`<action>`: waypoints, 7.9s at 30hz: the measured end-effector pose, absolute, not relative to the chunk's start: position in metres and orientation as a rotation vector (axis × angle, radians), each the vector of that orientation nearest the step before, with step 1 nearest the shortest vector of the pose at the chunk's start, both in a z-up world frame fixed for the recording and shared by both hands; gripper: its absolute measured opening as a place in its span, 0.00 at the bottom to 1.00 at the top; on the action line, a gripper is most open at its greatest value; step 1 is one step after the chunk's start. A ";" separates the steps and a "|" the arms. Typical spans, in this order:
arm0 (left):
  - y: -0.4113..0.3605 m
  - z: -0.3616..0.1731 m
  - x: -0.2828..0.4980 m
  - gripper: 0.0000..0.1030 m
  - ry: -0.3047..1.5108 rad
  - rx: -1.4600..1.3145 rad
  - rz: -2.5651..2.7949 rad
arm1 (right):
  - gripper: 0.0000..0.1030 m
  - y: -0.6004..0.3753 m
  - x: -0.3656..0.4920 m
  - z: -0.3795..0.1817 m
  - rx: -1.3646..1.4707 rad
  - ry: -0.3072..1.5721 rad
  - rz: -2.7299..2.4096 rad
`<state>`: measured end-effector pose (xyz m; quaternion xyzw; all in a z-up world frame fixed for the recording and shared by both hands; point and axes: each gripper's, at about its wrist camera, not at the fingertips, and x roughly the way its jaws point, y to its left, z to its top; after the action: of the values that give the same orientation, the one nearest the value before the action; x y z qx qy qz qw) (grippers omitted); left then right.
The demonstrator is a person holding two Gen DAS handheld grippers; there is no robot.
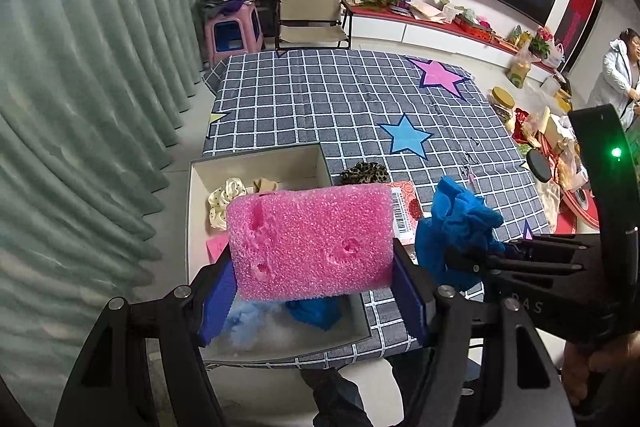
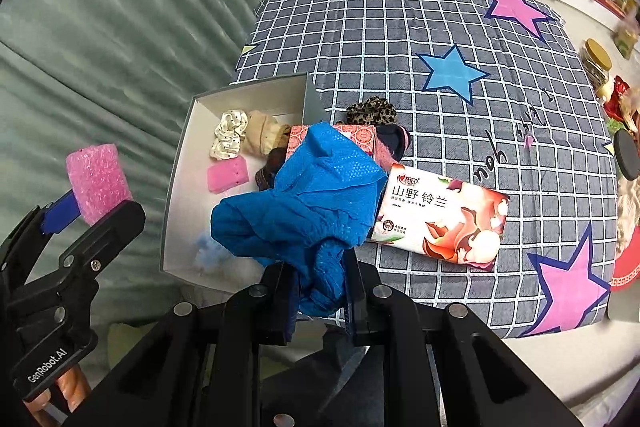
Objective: Organize soft objects
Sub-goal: 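Carry the pink foam block and blue cloth over the white box with both tools, then open both tools to drop the foam block and blue cloth into the box, then grasp the leopard-print scarf with the left tool while the right tool grasps the pink knit hat, then carry the leopard scarf and pink knit hat over the white box with both tools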
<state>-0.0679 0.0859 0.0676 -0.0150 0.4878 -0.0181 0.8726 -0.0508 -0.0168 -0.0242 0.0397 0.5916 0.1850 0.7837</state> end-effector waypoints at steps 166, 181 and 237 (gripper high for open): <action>-0.048 -0.136 0.205 0.90 1.694 -0.143 0.175 | 0.20 -0.231 0.136 -0.231 0.340 1.730 0.082; -0.003 -0.162 0.221 0.90 1.856 -0.331 0.387 | 0.77 -0.113 0.154 -0.214 -0.125 1.532 0.614; -0.068 -0.060 0.143 0.32 1.375 -0.024 -0.005 | 0.33 -0.176 0.160 -0.138 0.216 1.495 0.376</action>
<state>0.1430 -0.0678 -0.0598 -0.0110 0.6345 -0.0024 0.7728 0.1599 -0.1758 -0.1376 0.0973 0.6742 0.1698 0.7121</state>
